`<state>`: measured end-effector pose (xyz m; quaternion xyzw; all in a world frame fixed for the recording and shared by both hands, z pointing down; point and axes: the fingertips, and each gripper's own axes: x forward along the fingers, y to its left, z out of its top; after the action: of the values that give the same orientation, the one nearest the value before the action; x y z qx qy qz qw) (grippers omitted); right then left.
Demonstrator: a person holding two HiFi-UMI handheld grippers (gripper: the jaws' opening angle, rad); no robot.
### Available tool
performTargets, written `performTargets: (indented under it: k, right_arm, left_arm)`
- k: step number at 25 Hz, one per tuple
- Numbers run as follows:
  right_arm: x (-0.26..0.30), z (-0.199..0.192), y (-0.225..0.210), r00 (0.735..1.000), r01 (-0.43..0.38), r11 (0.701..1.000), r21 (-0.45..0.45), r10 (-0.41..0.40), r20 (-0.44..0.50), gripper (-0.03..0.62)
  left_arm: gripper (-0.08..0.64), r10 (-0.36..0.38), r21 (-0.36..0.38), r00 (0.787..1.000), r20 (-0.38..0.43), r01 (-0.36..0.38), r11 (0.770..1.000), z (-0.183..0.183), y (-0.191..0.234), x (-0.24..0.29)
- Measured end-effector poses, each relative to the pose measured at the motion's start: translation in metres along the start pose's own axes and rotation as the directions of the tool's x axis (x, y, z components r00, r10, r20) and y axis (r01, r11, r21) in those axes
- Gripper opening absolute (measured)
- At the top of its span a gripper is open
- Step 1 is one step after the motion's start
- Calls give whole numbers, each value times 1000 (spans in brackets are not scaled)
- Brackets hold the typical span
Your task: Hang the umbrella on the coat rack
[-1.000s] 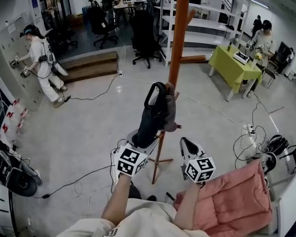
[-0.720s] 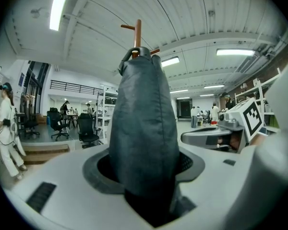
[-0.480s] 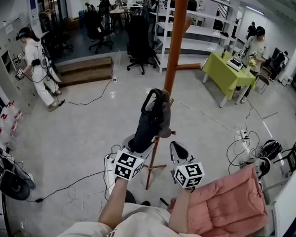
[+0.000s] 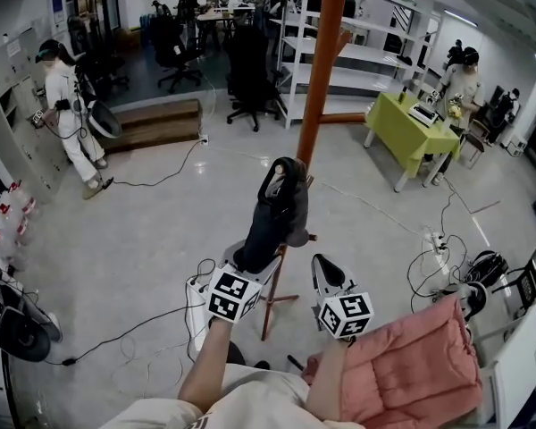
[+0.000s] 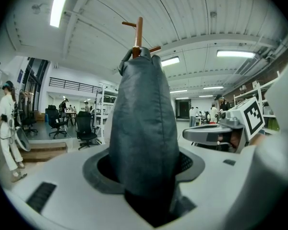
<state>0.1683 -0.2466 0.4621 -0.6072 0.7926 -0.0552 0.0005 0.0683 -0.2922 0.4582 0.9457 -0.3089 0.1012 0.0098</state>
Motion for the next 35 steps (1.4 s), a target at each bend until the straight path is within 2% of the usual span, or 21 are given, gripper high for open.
performTargets:
  k: [8,23,35]
  right_arm:
    - [-2,-3,-12,1000,15,1000,10,-15,-2,3]
    - [8,-9,-13,1000,-9,999,31,10,-14,3]
    - [5,-11,-23,1000,18,999,42,-18,-21,3]
  left_arm:
    - [256,-8,0,1000,-13,8,1000,-4,-2,9]
    - [256,-2,16,1000,-29,3,1000,-6,3,13]
    - [256,-12,15,999,-50,13,1000,-8,5,20]
